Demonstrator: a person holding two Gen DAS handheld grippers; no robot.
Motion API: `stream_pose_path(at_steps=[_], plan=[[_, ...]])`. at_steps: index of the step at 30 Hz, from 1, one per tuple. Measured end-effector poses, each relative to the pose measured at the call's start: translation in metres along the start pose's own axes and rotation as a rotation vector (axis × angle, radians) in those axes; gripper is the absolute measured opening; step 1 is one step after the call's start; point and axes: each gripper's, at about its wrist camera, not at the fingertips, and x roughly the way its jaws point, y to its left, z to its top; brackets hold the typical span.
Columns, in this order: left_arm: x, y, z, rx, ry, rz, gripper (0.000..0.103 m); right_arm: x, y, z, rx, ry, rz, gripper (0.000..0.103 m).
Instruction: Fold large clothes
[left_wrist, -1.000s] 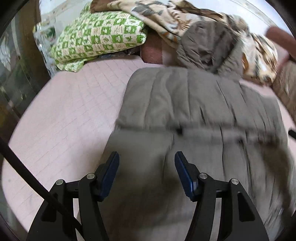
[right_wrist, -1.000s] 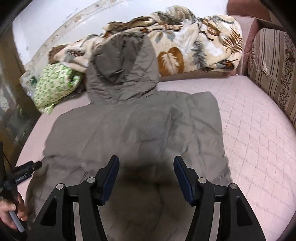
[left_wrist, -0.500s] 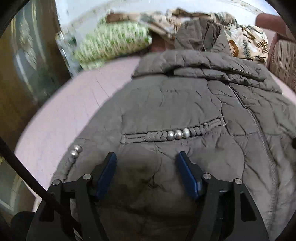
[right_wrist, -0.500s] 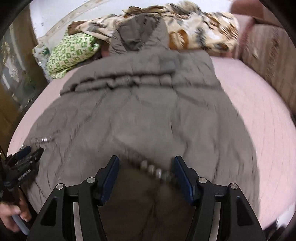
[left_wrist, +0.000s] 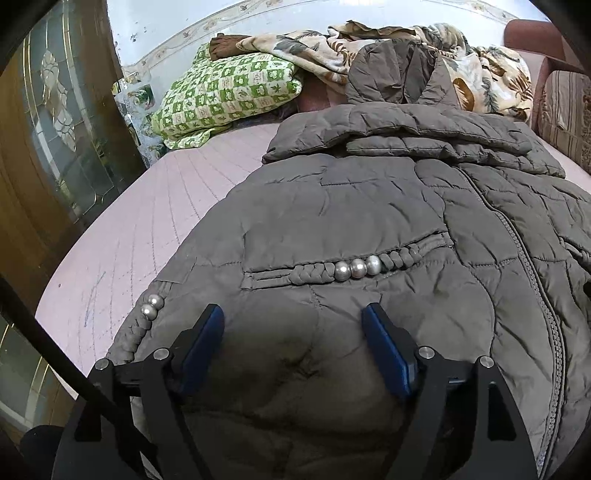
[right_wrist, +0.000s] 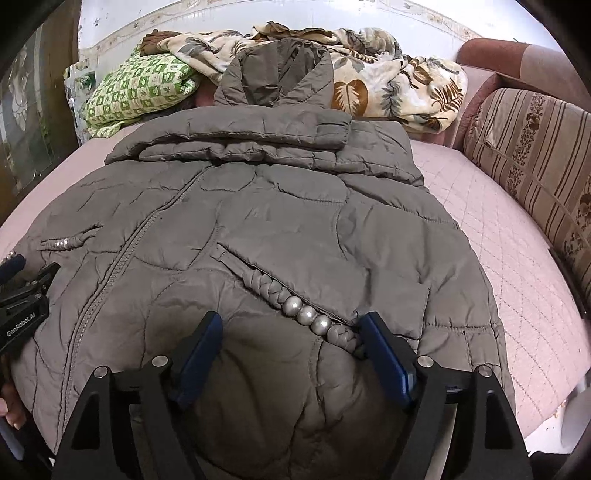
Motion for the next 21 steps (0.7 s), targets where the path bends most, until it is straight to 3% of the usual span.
stream_pose_path(at_steps=[21], plan=[[-0.0006, 0.0013, 0.0019, -0.012, 0.017, -0.011, 0.08, -0.0029, 0.002, -0.001, -0.006, -0.005, -0.014, 0.086]])
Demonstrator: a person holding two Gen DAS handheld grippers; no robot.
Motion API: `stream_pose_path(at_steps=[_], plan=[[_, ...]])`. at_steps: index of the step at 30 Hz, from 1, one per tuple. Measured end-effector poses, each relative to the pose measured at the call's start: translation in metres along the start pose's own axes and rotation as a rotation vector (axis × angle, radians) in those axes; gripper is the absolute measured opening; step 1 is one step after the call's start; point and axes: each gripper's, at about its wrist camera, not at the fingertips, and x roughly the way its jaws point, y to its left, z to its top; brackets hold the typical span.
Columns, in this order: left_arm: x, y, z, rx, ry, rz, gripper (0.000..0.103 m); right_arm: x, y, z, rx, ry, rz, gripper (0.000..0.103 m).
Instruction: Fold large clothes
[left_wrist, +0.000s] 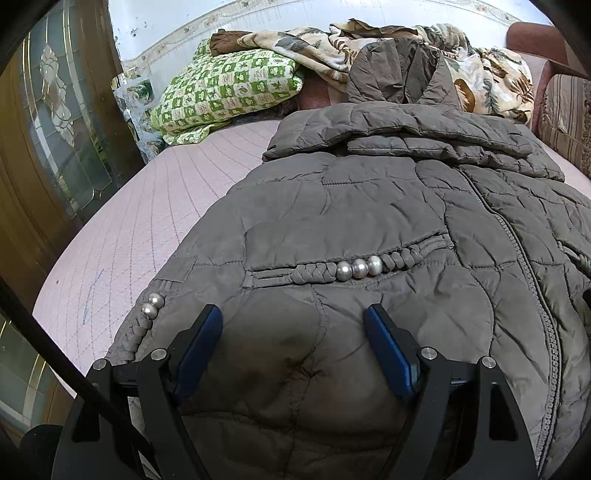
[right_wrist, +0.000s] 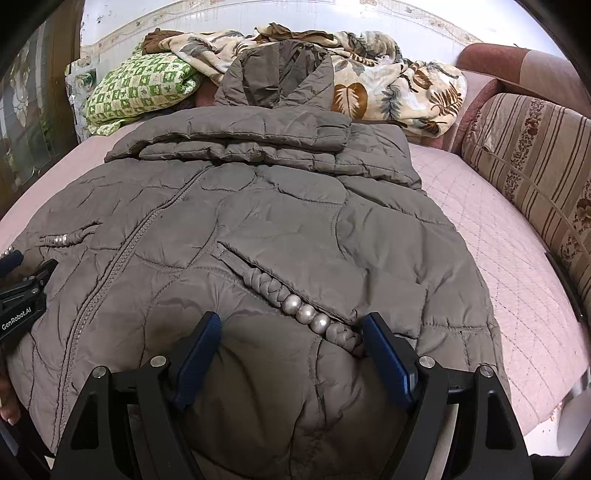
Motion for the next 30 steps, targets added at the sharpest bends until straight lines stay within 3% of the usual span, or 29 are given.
stream_pose_path(at_steps=[6, 11, 15, 30], plan=[[-0.013, 0.011, 0.004, -0.036, -0.006, -0.065, 0.079, -0.021, -0.009, -0.003, 0.093, 0.006, 0.036, 0.086], [-0.02, 0.021, 0.008, -0.069, -0.032, -0.061, 0.079, -0.037, -0.019, -0.007, 0.122, -0.024, 0.014, 0.086], [-0.005, 0.024, 0.006, -0.091, 0.054, -0.095, 0.079, -0.022, -0.023, -0.02, 0.139, 0.044, 0.011, 0.087], [-0.012, 0.02, 0.002, -0.071, 0.028, -0.093, 0.079, -0.017, -0.015, -0.027, 0.081, 0.019, -0.017, 0.092]])
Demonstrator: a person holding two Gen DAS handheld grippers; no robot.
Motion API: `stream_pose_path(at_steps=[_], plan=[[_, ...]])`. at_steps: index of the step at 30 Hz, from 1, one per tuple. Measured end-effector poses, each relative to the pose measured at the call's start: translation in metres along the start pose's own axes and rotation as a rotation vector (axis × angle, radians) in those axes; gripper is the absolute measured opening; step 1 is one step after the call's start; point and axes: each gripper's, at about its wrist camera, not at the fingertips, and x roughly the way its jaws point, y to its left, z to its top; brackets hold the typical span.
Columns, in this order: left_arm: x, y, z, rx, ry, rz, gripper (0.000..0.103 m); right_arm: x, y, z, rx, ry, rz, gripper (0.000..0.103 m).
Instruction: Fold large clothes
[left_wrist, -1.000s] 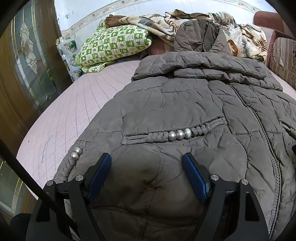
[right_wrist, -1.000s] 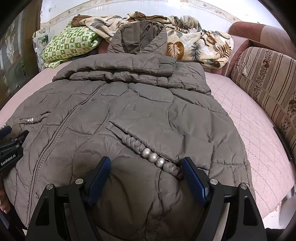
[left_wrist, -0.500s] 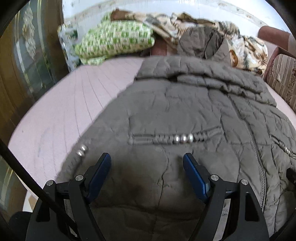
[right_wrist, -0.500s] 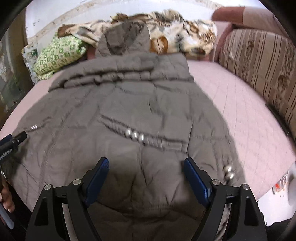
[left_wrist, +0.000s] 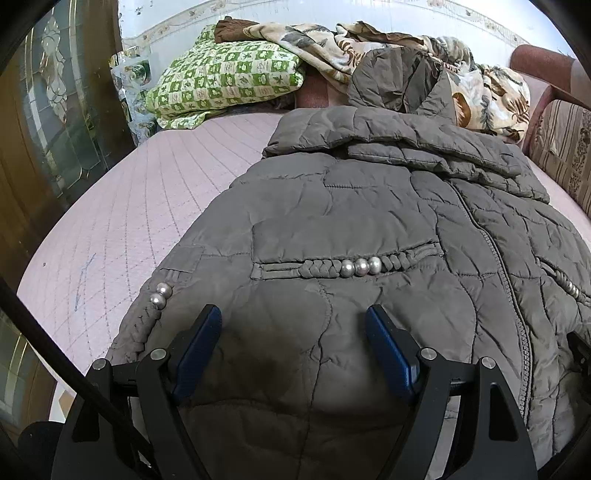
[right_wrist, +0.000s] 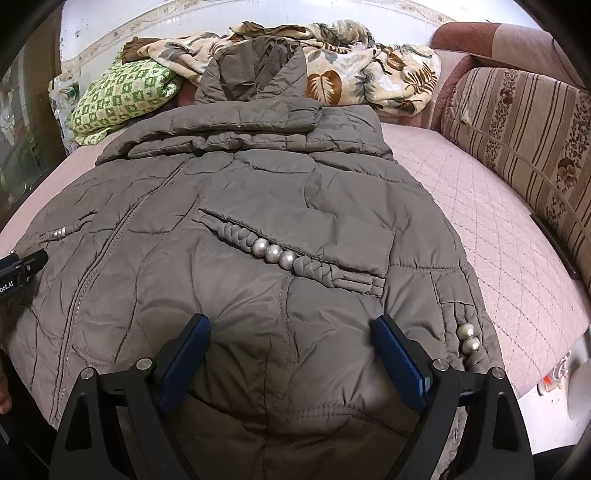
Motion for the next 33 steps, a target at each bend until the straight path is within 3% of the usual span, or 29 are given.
stream_pose_path(at_steps=[17, 33], plan=[[-0.018, -0.005, 0.001, 0.041, -0.094, 0.009, 0.079, 0.001, 0.001, -0.001, -0.003, -0.005, 0.003, 0.094], [-0.021, -0.004, 0.001, 0.035, -0.098, 0.007, 0.079, 0.001, 0.001, -0.002, -0.004, -0.007, 0.003, 0.095]])
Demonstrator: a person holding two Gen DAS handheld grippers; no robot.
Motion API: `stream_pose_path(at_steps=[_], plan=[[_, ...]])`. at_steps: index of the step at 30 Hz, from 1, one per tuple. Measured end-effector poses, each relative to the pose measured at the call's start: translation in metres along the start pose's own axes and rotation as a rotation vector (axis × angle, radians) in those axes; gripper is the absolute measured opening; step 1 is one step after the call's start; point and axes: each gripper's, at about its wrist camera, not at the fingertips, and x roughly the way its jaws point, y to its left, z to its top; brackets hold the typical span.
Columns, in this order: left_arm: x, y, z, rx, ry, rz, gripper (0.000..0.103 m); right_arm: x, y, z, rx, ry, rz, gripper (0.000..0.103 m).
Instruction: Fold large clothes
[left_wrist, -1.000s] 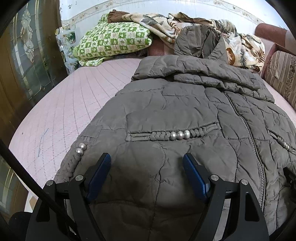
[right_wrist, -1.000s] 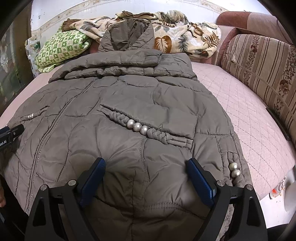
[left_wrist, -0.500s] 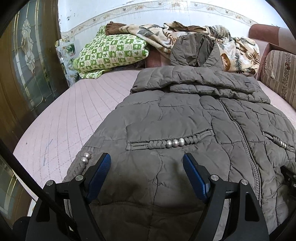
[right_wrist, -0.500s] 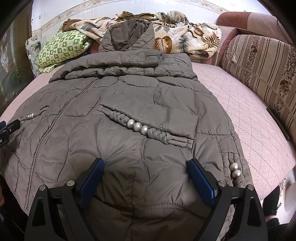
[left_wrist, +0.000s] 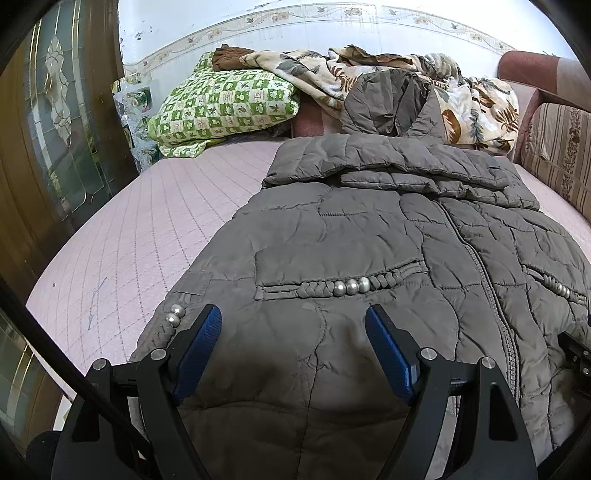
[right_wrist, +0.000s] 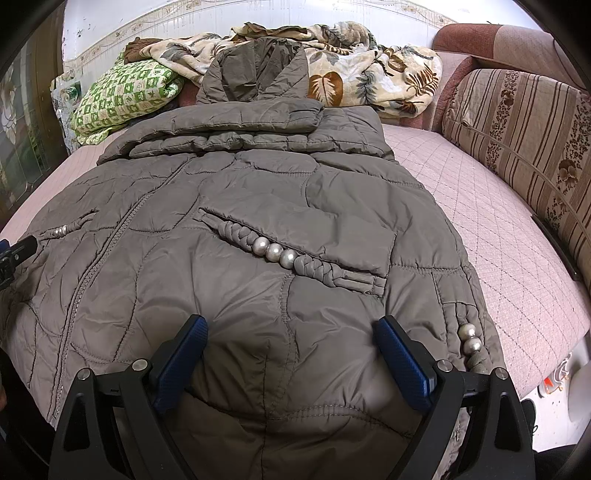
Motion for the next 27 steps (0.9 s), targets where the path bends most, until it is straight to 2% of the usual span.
stream_pose_path(at_steps=[11, 16, 22, 27], plan=[[-0.002, -0.002, 0.002, 0.0, 0.004, -0.007, 0.079, 0.0, 0.0, 0.0, 0.0, -0.001, 0.0, 0.095], [-0.002, -0.006, 0.01, 0.003, 0.02, -0.056, 0.079, 0.0, 0.0, 0.0, -0.001, 0.002, 0.0, 0.095], [-0.004, -0.016, 0.056, 0.012, 0.011, -0.128, 0.079, 0.0, -0.004, 0.013, 0.009, 0.065, 0.029, 0.095], [0.005, -0.027, 0.124, 0.043, -0.02, -0.153, 0.08, -0.015, -0.015, 0.04, 0.051, 0.08, 0.09, 0.096]])
